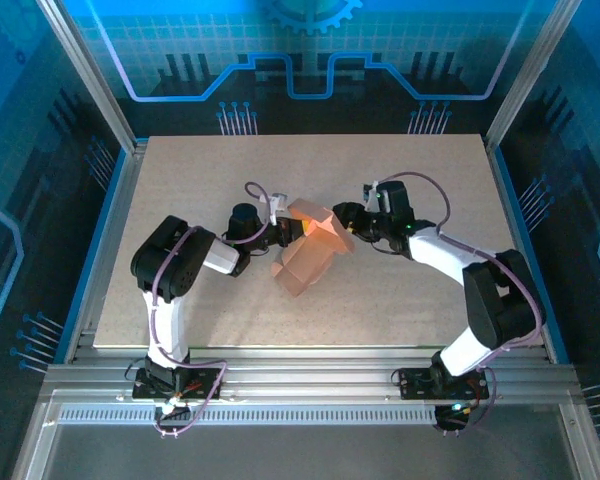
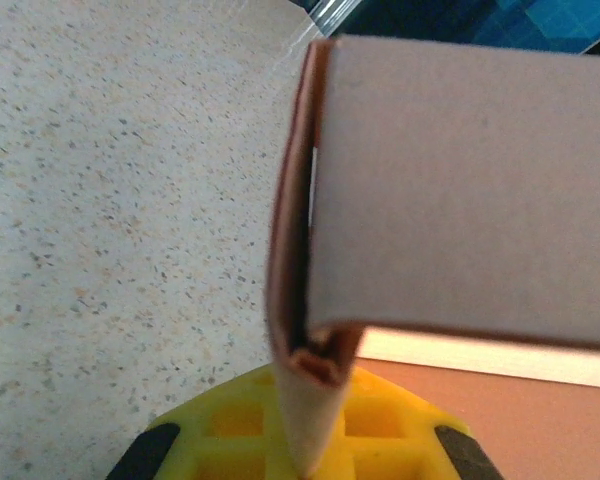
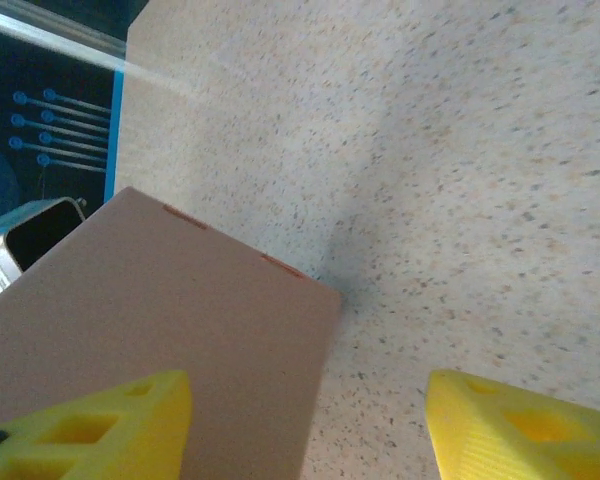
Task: Fold the paper box
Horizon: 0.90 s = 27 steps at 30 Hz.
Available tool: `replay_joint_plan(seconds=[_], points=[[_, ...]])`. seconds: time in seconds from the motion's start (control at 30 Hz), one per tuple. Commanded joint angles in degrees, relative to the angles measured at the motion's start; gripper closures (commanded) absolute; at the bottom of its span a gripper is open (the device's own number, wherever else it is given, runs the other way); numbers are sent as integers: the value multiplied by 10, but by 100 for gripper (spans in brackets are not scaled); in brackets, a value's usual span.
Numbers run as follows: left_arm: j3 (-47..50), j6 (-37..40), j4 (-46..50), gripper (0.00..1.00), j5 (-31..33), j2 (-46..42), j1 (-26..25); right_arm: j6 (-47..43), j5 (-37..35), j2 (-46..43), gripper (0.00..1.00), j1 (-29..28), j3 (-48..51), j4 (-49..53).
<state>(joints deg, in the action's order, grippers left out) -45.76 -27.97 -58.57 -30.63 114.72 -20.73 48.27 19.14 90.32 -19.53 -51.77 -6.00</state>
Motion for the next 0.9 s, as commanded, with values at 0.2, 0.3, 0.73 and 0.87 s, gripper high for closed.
replay_joint_plan(seconds=[0.2,0.3,0.73,0.87], points=[[-19,55,207,100,124,-86,10,-68,-44,-94,24,66,11,87],[-32,37,262,100,142,-100,15,-93,-66,-119,21,83,11,114],[-234,-15,713,100,222,-112,32,-138,-97,-162,20,88,47,126],[-337,38,911,100,253,-92,33,-145,-103,-164,20,89,50,125]])
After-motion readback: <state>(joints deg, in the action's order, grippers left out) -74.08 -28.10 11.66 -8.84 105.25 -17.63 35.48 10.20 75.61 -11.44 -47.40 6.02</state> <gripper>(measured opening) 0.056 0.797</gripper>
